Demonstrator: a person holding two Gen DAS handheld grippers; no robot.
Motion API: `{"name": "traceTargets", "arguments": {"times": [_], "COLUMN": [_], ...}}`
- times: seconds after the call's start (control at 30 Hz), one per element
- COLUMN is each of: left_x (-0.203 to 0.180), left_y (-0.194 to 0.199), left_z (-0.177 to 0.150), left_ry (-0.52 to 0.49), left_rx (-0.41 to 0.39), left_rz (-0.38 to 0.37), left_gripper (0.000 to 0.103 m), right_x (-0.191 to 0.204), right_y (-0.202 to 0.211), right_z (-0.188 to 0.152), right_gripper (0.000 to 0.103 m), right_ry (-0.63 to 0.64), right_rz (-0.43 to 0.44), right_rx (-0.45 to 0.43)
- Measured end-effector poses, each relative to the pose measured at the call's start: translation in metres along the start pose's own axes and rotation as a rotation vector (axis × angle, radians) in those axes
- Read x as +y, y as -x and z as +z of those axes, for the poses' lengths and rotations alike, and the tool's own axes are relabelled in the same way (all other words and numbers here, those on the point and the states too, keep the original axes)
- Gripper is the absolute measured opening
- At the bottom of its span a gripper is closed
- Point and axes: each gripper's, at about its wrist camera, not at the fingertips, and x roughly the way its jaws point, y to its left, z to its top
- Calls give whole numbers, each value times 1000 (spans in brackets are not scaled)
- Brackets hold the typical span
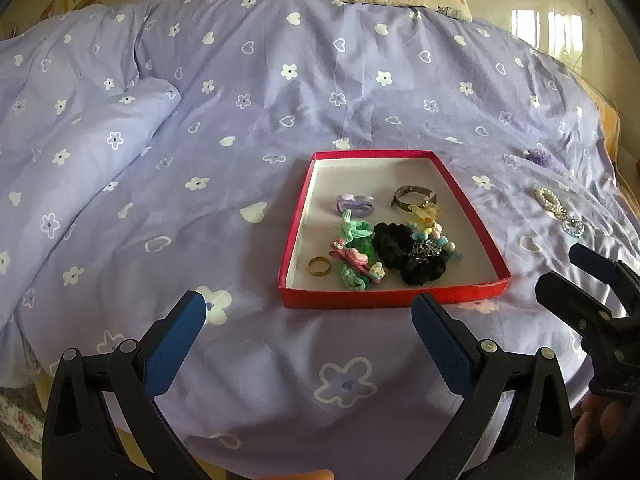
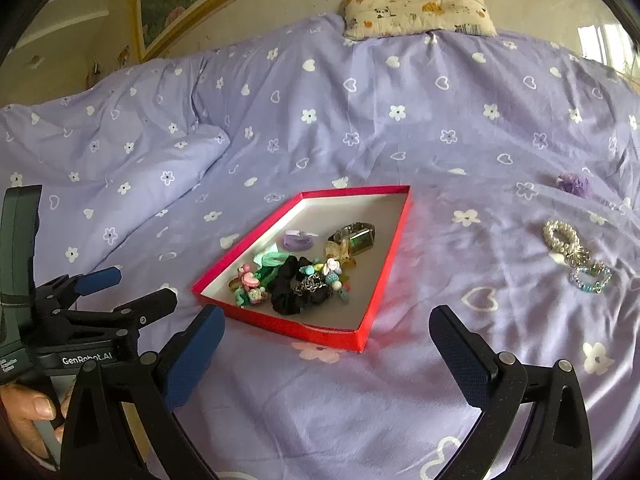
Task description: Organize jewelry
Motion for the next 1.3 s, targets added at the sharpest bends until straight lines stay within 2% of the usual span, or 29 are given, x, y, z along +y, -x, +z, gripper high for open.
{"name": "traceTargets", "arguments": {"times": [1.3], "left_x": [-2], "left_y": [3], "left_z": [-2], "left_ry": [-2], "left_rx": [-8], "left_rz": [1], "left_gripper": [103], "right_x": [5], "right_y": [0], "right_z": [-1], "right_gripper": [103], "right_ry": [0], "right_rz": [13], "right_rx": [5]}}
